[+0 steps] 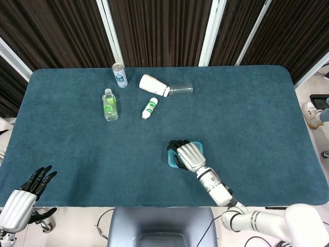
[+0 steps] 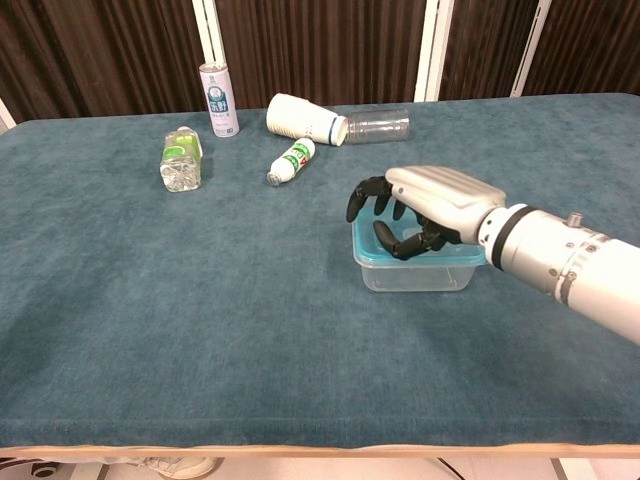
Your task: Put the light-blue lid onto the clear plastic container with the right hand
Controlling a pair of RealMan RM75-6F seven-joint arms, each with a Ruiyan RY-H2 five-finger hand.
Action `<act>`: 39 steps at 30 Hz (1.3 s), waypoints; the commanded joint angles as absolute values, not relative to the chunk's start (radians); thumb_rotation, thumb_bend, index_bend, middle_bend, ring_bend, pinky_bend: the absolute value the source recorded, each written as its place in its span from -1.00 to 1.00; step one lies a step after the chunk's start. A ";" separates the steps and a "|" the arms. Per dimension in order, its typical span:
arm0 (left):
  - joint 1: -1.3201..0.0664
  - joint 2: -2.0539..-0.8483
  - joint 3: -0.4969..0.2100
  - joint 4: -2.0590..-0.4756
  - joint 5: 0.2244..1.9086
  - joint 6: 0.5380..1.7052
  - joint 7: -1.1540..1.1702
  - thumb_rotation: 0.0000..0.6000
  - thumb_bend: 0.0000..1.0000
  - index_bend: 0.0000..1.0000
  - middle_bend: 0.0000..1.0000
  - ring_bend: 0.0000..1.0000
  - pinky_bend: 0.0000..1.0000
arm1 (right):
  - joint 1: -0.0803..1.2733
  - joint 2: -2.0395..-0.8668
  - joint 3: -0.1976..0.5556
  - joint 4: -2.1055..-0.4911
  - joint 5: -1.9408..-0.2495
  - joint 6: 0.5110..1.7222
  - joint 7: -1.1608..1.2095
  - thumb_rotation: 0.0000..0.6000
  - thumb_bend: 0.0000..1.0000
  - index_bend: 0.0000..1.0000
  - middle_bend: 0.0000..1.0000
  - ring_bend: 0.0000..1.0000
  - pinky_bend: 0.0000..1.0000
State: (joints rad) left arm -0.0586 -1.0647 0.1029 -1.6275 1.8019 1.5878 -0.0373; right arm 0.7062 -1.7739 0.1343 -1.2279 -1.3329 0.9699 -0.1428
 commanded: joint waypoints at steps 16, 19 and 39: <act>-0.061 -1.068 0.102 -1.626 1.801 1.583 -0.031 1.00 -0.12 -0.78 -1.00 -1.00 -0.25 | 0.637 -1.742 0.100 -1.221 -1.515 1.223 -0.083 1.00 0.07 -0.11 -0.27 -0.35 -0.08; -0.061 -1.068 0.102 -1.628 1.797 1.579 -0.029 1.00 -0.12 -0.77 -1.00 -1.00 -0.24 | 0.631 -1.699 0.068 -1.282 -1.529 1.193 -0.025 1.00 0.07 -0.12 -0.27 -0.35 -0.09; -0.061 -1.067 0.104 -1.631 1.800 1.578 -0.025 1.00 -0.12 -0.78 -1.00 -1.00 -0.24 | 0.612 -1.665 -0.025 -1.296 -1.612 1.155 0.044 1.00 0.07 -0.14 -0.27 -0.36 -0.10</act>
State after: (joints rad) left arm -0.0613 -1.0673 0.1045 -1.6306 1.7995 1.5777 -0.0245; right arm 0.6121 -1.6644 -0.0209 -1.3016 -1.6124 1.1630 0.0332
